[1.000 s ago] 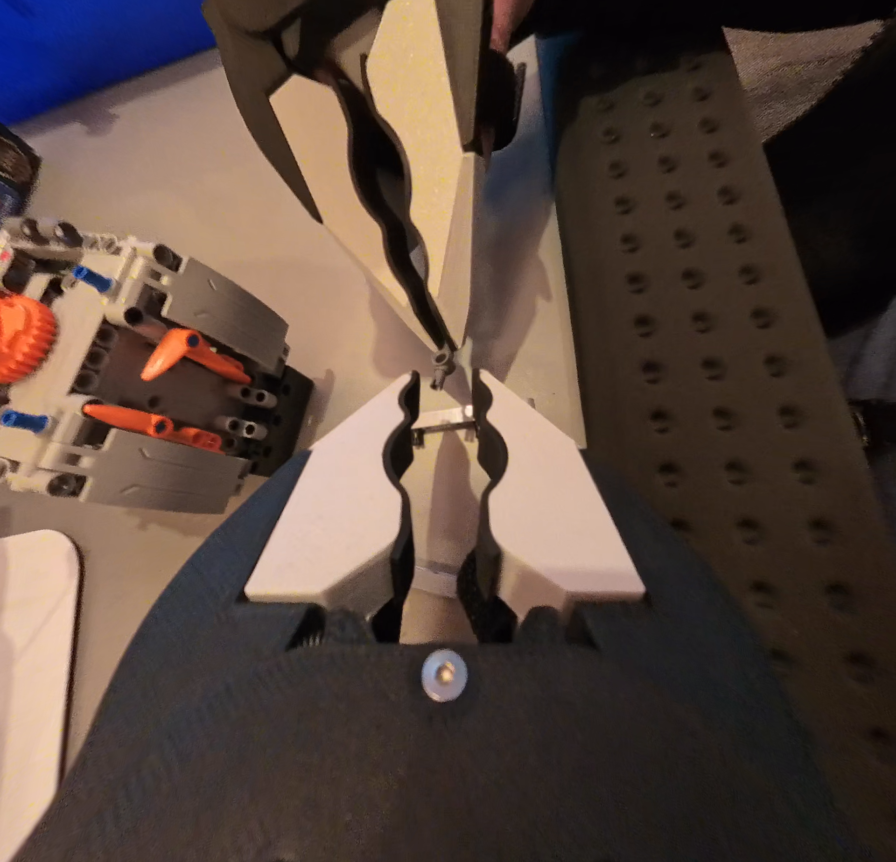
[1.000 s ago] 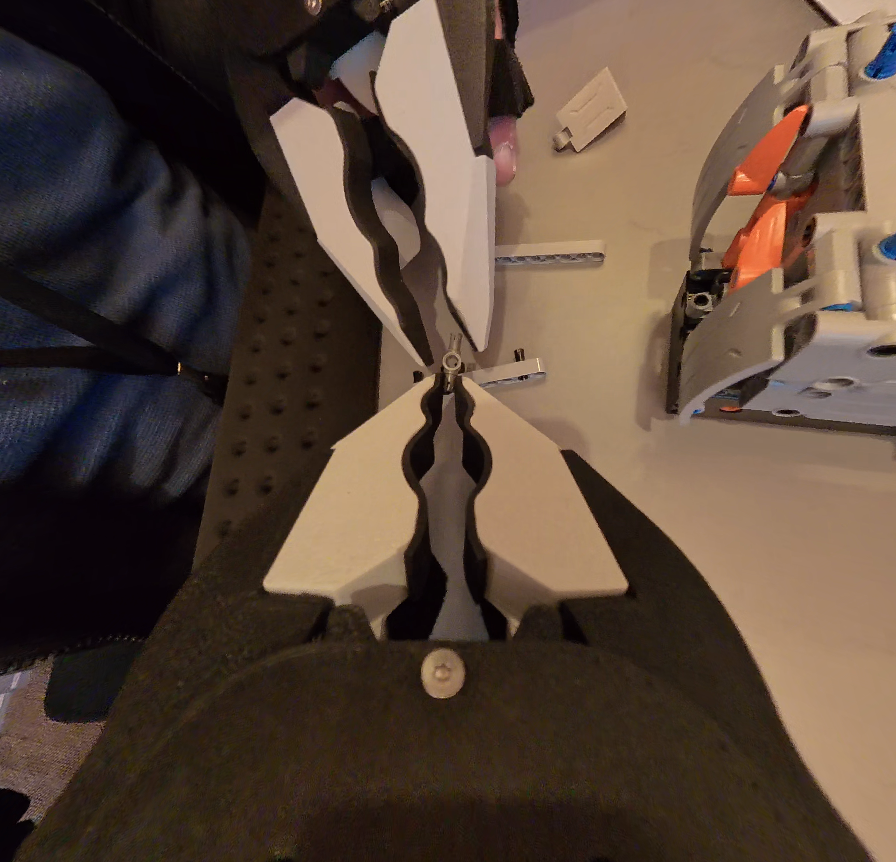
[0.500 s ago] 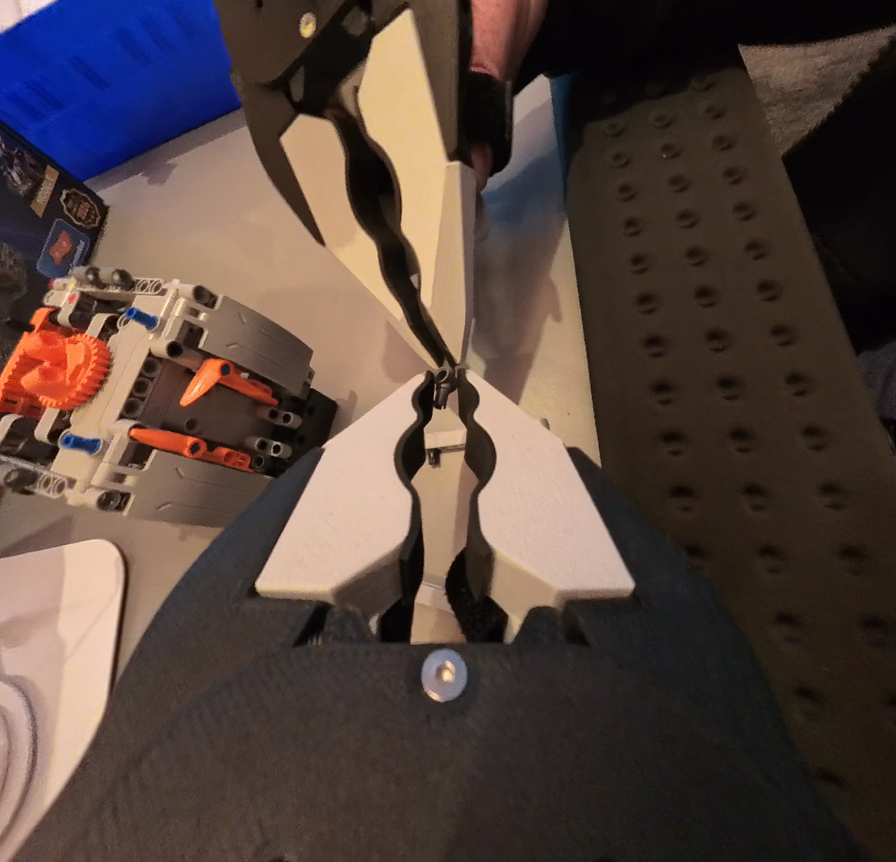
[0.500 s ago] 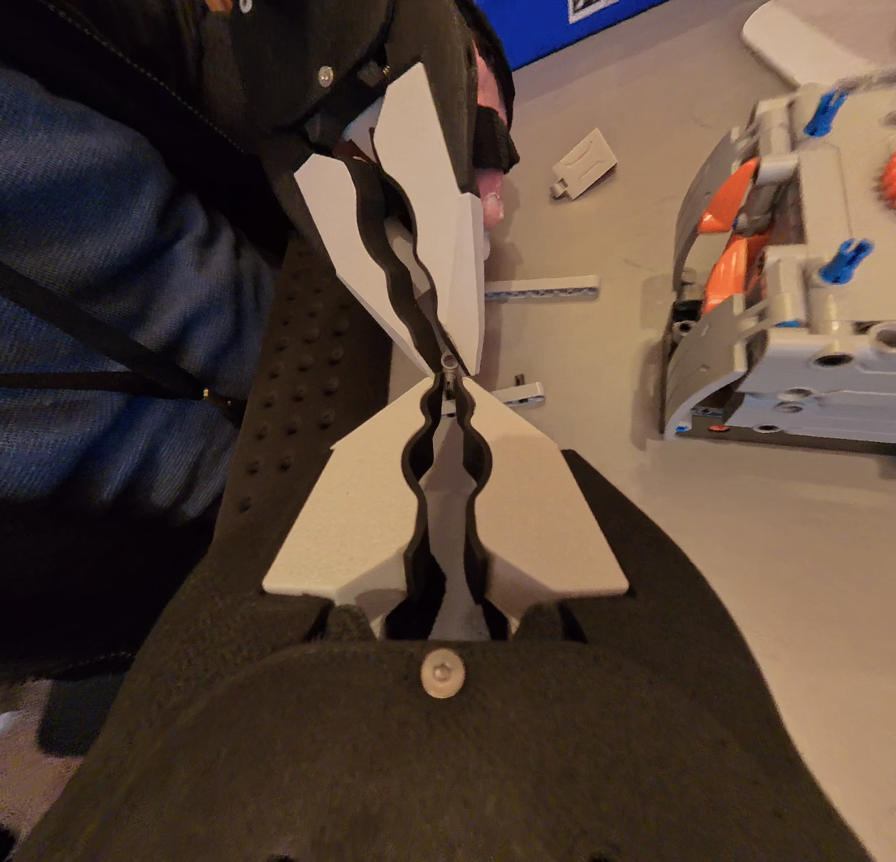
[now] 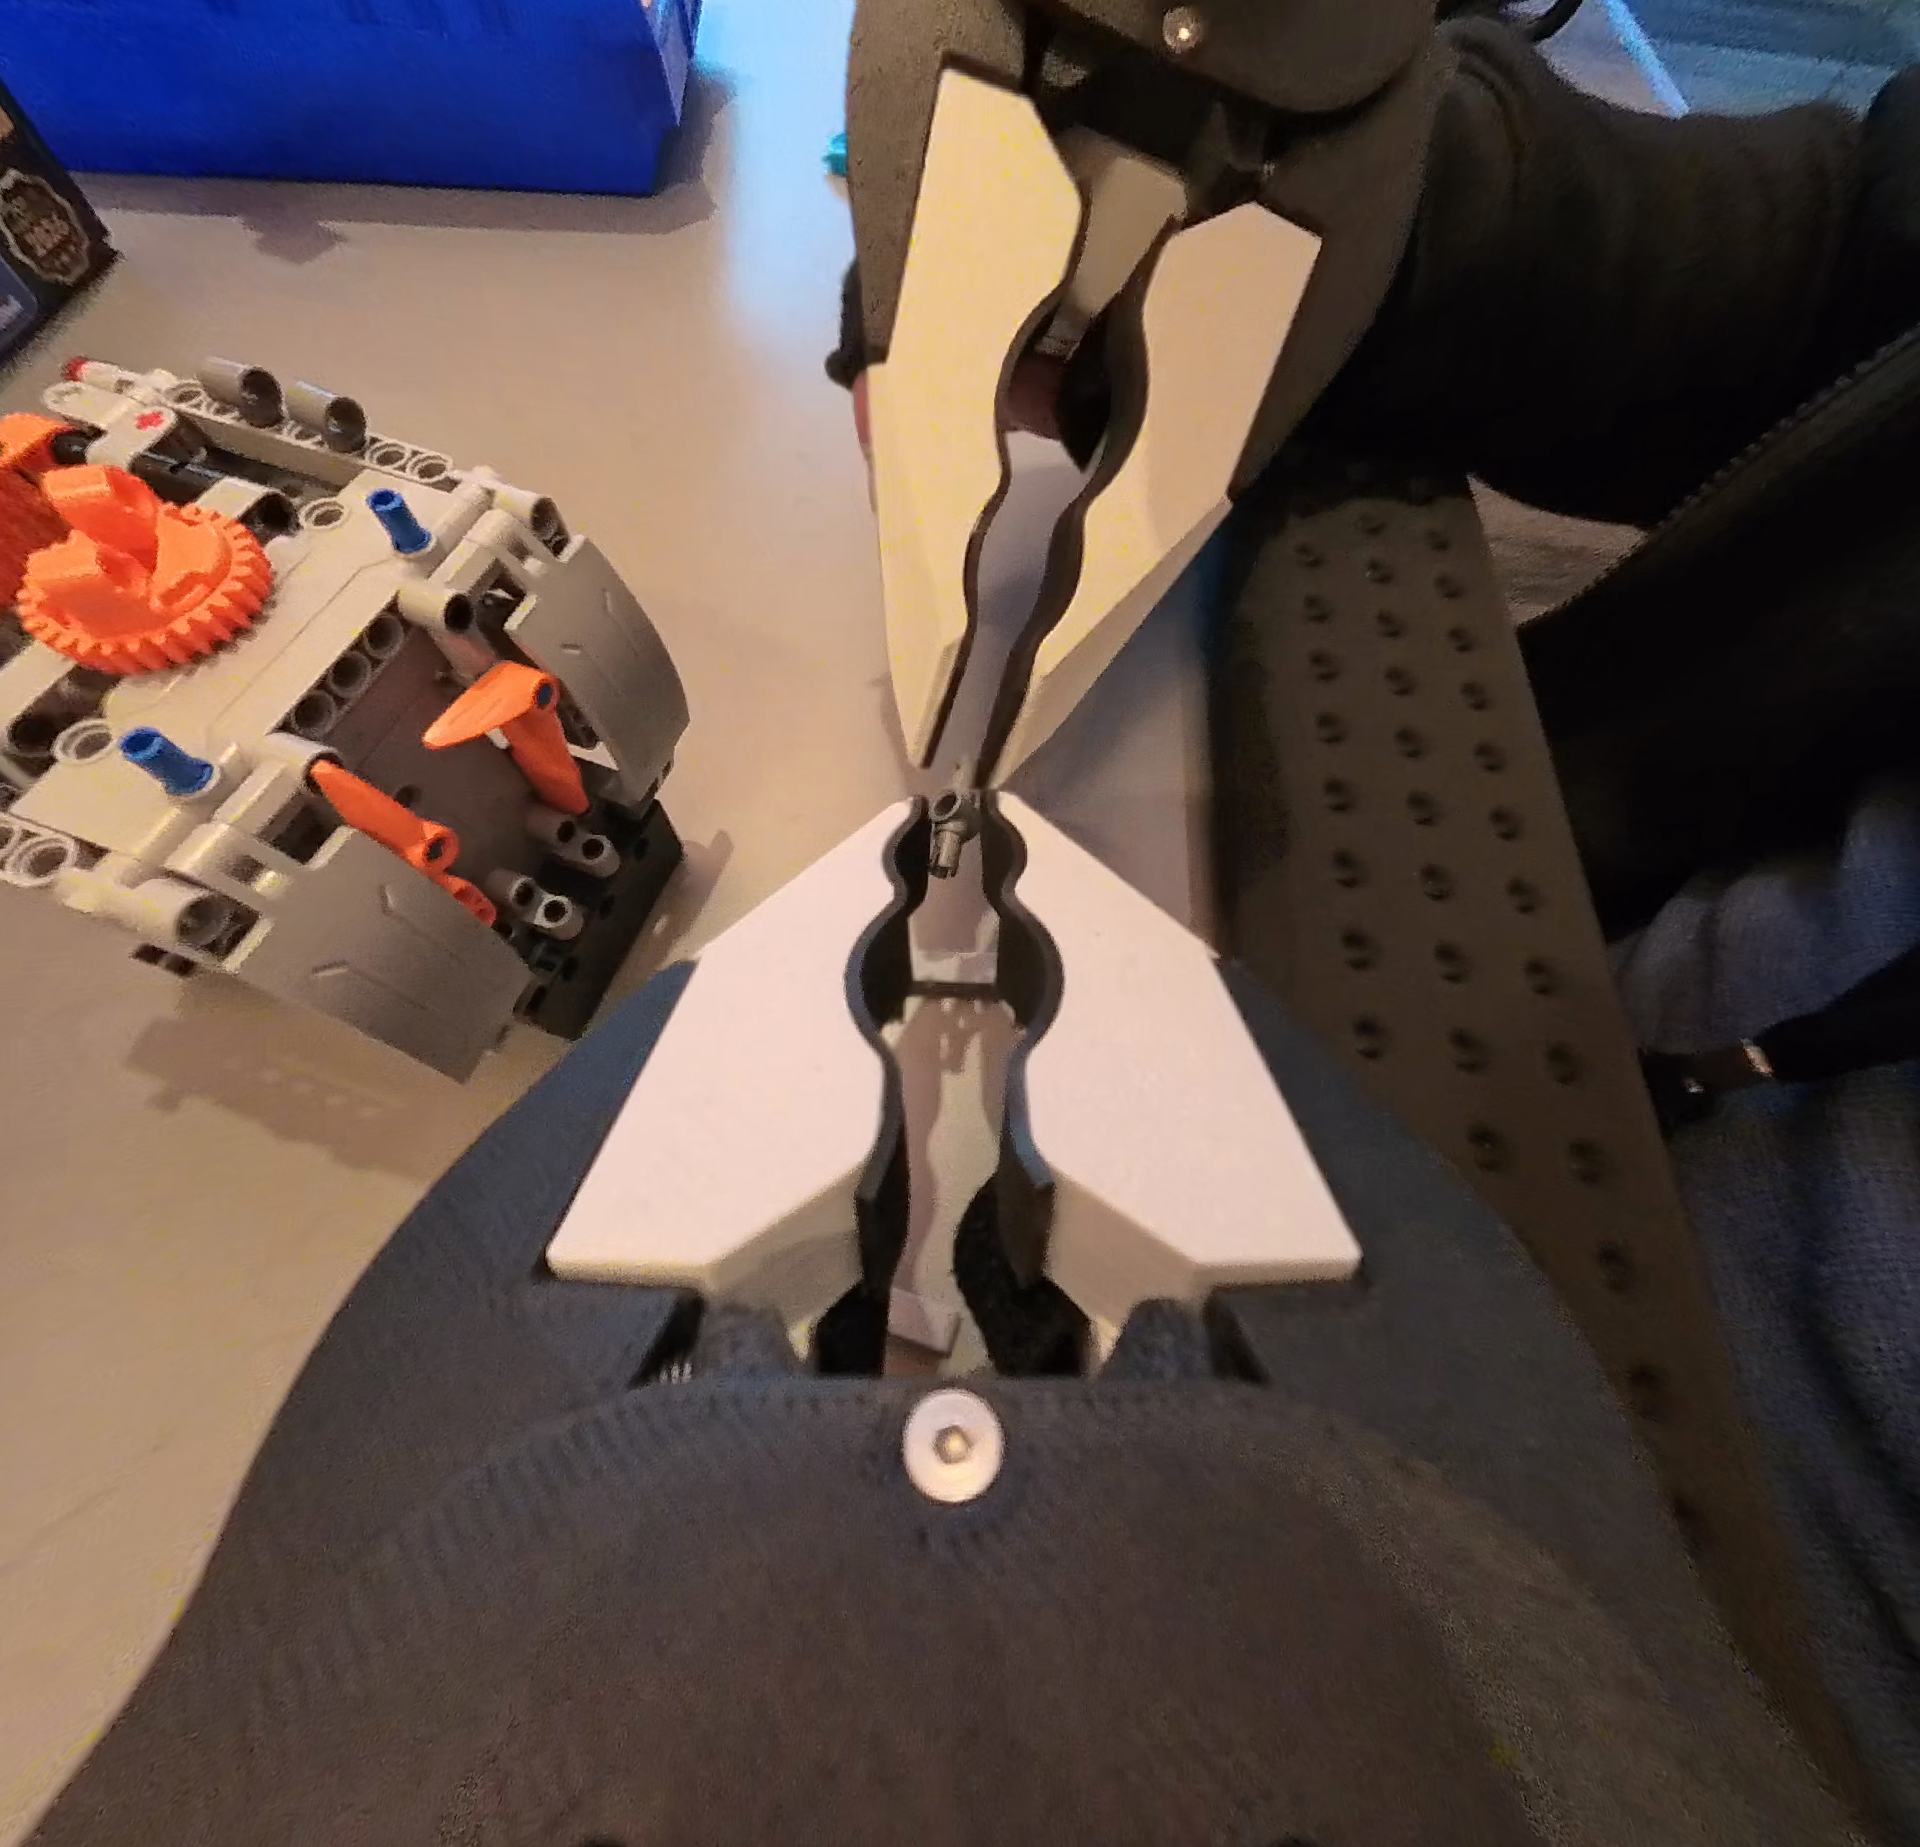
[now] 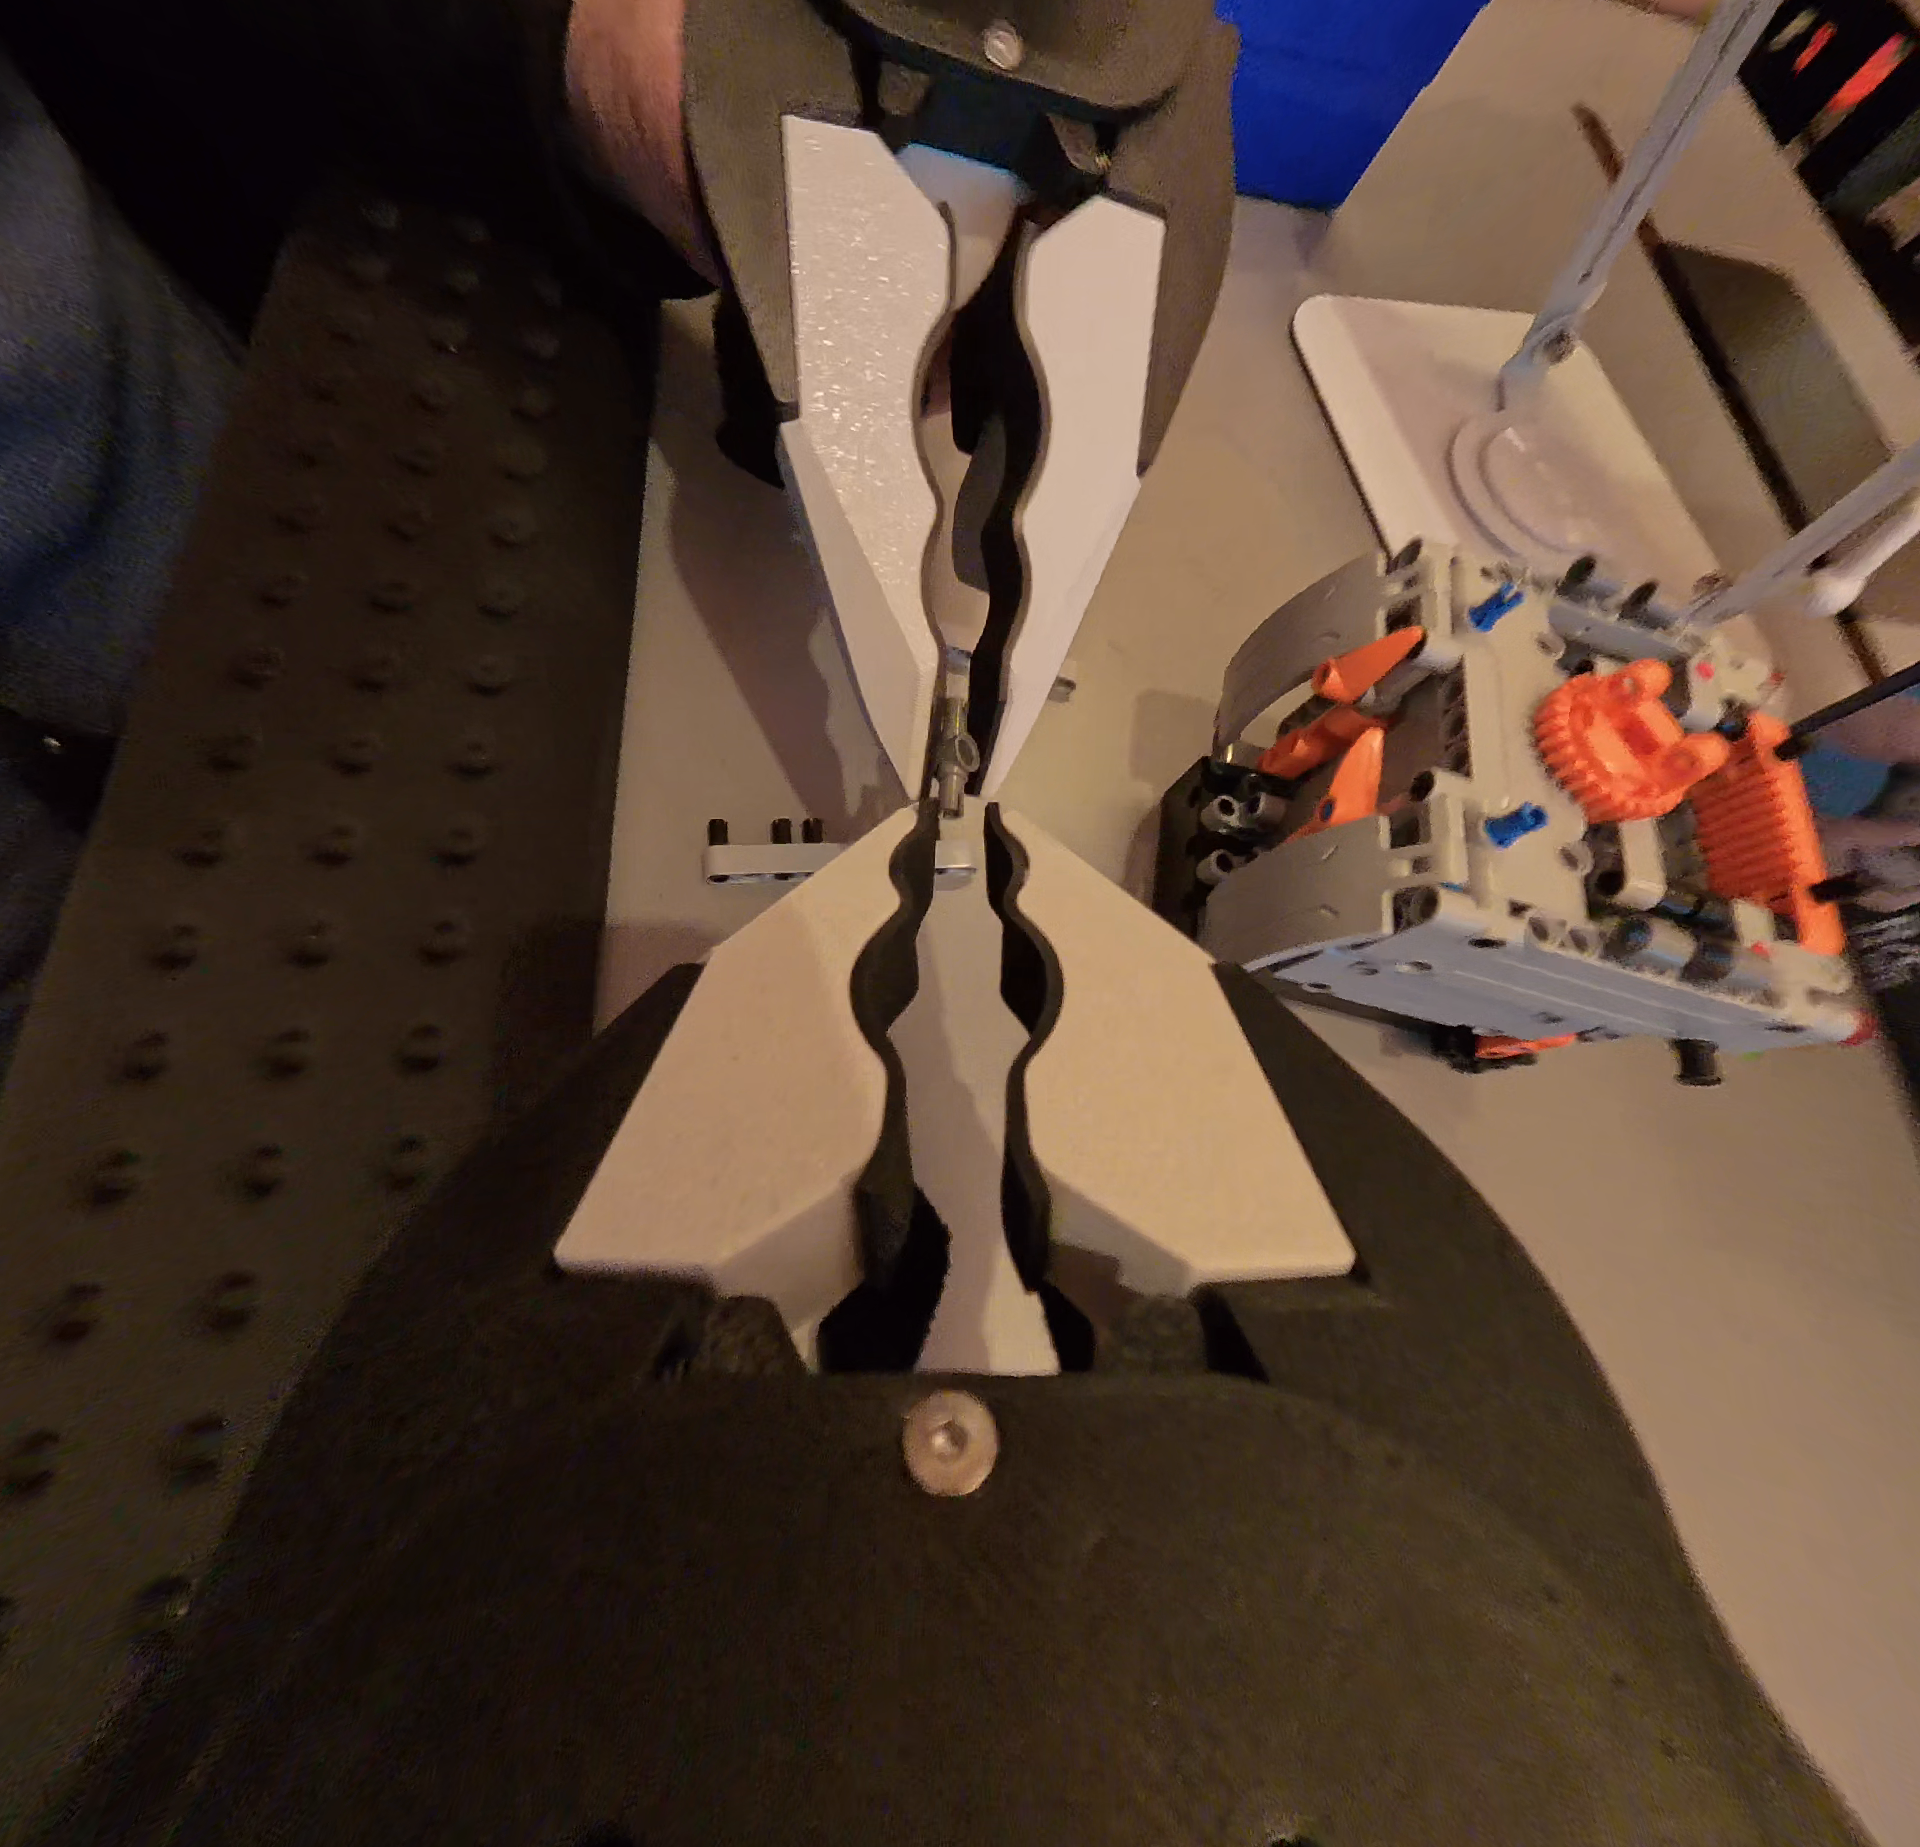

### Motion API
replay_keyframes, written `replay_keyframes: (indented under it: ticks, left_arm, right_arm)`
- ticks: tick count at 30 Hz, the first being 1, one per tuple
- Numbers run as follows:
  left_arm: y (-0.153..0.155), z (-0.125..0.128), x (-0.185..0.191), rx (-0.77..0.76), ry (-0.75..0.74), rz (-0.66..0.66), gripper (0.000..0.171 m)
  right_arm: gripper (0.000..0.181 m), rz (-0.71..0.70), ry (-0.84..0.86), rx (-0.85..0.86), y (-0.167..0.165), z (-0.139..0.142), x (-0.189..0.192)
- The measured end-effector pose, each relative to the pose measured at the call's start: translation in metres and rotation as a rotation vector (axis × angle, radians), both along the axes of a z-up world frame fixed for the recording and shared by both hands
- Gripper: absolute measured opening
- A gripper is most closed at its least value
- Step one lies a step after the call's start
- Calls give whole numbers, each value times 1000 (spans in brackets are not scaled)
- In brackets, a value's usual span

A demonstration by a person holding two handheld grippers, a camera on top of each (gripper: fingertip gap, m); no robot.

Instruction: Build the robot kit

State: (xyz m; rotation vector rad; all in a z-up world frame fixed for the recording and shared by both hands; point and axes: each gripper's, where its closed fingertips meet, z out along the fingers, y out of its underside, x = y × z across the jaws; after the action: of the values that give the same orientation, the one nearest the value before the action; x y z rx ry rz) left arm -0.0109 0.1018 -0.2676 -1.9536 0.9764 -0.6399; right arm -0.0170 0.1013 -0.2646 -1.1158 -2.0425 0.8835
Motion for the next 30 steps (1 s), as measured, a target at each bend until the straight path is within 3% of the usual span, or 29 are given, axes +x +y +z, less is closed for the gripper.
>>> replay_keyframes:
  ticks: [9,19,27,30]
  left_arm:
    - [-3,-2,0,-146,-120,-9,7]
    - [-6,1,-1,-118,-115,-36,4]
    - [-6,-3,1,-194,-160,-35,3]
    - [-9,-14,-4,-198,-71,-32,12]
  right_arm:
    - [1,17,43,282,-3,-2,-2]
    - [2,17,27,105,0,1,3]
    - [1,17,-2,117,-1,-4,3]
    - [1,14,-98,14,-1,-18,9]
